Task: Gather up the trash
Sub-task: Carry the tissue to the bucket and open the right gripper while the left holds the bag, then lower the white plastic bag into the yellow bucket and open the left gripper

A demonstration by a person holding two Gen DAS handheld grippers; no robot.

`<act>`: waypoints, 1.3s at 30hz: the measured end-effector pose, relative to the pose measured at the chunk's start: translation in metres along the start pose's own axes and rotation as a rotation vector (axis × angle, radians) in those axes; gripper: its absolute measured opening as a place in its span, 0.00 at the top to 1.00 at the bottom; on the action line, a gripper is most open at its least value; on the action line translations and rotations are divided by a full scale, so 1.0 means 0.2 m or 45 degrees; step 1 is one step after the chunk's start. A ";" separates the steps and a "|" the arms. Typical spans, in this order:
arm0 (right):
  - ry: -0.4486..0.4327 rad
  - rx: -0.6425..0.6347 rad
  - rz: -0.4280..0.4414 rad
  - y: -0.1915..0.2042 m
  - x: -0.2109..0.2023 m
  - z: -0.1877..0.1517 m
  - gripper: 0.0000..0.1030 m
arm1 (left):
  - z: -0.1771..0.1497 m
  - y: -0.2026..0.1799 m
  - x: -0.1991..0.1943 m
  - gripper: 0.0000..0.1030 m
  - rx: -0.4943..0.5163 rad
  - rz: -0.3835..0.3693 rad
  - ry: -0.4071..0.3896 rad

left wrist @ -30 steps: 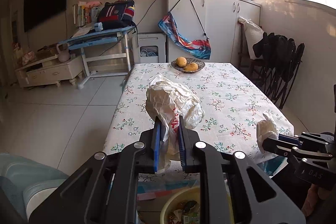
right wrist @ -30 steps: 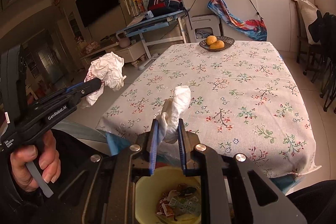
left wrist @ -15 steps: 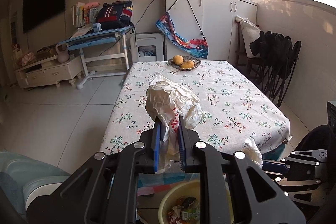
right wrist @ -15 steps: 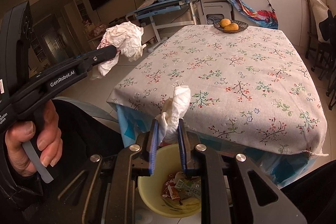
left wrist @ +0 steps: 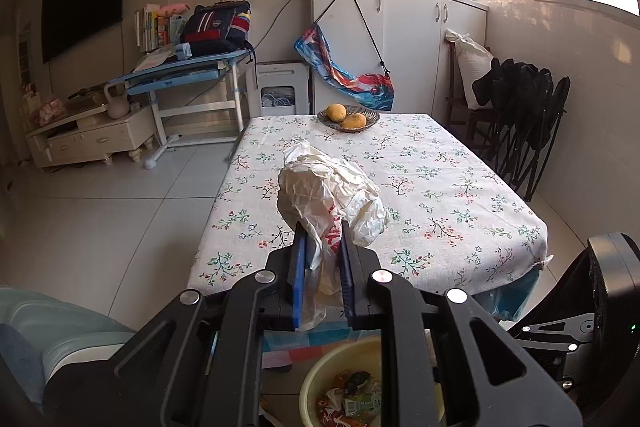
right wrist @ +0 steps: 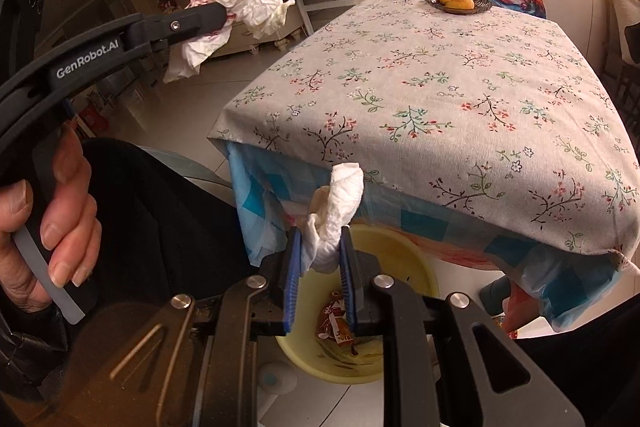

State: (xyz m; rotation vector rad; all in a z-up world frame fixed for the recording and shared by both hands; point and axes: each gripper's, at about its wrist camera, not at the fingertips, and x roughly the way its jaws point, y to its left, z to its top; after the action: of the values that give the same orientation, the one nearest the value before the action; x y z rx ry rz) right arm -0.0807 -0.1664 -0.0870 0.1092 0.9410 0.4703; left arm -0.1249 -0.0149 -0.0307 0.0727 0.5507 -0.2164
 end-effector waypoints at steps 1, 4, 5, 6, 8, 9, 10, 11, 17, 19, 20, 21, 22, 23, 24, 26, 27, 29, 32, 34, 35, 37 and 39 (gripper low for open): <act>0.011 0.000 -0.001 0.00 0.01 0.00 0.80 | 0.00 0.00 0.00 0.86 0.001 0.001 0.000; 0.036 0.005 -0.005 0.00 0.03 -0.01 0.78 | 0.00 0.00 0.00 0.86 0.001 0.001 0.000; 0.040 0.009 -0.007 0.00 0.04 -0.01 0.76 | 0.00 0.00 0.00 0.86 0.001 0.001 0.000; 0.045 0.014 -0.009 0.00 0.04 -0.01 0.73 | 0.00 0.00 0.00 0.86 0.001 0.001 0.000; 0.051 0.021 -0.012 -0.01 0.04 -0.01 0.71 | 0.00 0.00 0.00 0.86 0.001 0.001 0.000; 0.051 0.024 -0.014 -0.01 0.04 -0.01 0.68 | 0.00 0.00 0.00 0.86 0.000 0.001 0.000; 0.049 0.026 -0.017 -0.01 0.04 -0.01 0.65 | 0.00 0.00 0.00 0.86 0.001 0.001 0.000; 0.046 0.029 -0.017 -0.02 0.05 -0.01 0.65 | 0.00 0.00 0.00 0.86 0.001 0.001 0.001; 0.022 0.044 -0.020 -0.02 0.03 0.00 0.60 | -0.01 -0.01 0.01 0.86 0.004 -0.002 0.004; 0.010 0.048 -0.020 -0.02 0.02 0.00 0.59 | -0.02 -0.02 0.00 0.86 0.009 -0.004 0.005; 0.003 0.050 -0.021 -0.03 0.02 0.00 0.58 | -0.03 -0.03 0.00 0.86 0.010 -0.006 0.006; -0.005 0.052 -0.023 -0.03 0.01 0.00 0.58 | -0.03 -0.03 0.00 0.86 0.012 -0.006 0.007; -0.013 0.055 -0.024 -0.03 0.01 0.01 0.57 | -0.04 -0.03 0.00 0.86 0.014 -0.008 0.009; -0.022 0.058 -0.027 -0.03 0.00 0.01 0.56 | -0.04 -0.03 0.00 0.86 0.015 -0.010 0.010; -0.033 0.061 -0.031 -0.03 -0.01 0.01 0.54 | -0.05 -0.04 0.00 0.86 0.017 -0.012 0.013; -0.058 0.069 -0.045 -0.04 -0.02 0.01 0.48 | -0.06 -0.05 0.00 0.86 0.022 -0.015 0.019; -0.072 0.074 -0.052 -0.05 -0.03 0.02 0.46 | -0.06 -0.05 0.00 0.86 0.024 -0.017 0.024; -0.097 0.084 -0.070 -0.06 -0.05 0.02 0.44 | -0.07 -0.06 0.00 0.86 0.031 -0.023 0.038; -0.138 0.107 -0.107 -0.08 -0.08 0.03 0.39 | -0.10 -0.08 0.01 0.86 0.039 -0.038 0.080; -0.166 0.128 -0.129 -0.10 -0.10 0.04 0.35 | -0.14 -0.10 0.01 0.86 0.044 -0.054 0.117; -0.179 0.139 -0.143 -0.11 -0.11 0.04 0.35 | -0.16 -0.11 0.01 0.86 0.051 -0.059 0.137; -0.205 0.160 -0.168 -0.13 -0.13 0.05 0.32 | -0.20 -0.14 0.02 0.86 0.065 -0.073 0.179; -0.232 0.179 -0.190 -0.15 -0.15 0.05 0.30 | -0.25 -0.16 0.03 0.86 0.067 -0.096 0.231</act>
State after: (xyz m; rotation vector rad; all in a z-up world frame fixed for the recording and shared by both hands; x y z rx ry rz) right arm -0.0773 -0.2055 -0.0671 0.2047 0.7958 0.2512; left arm -0.1536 -0.0411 -0.0765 0.1234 0.7294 -0.2996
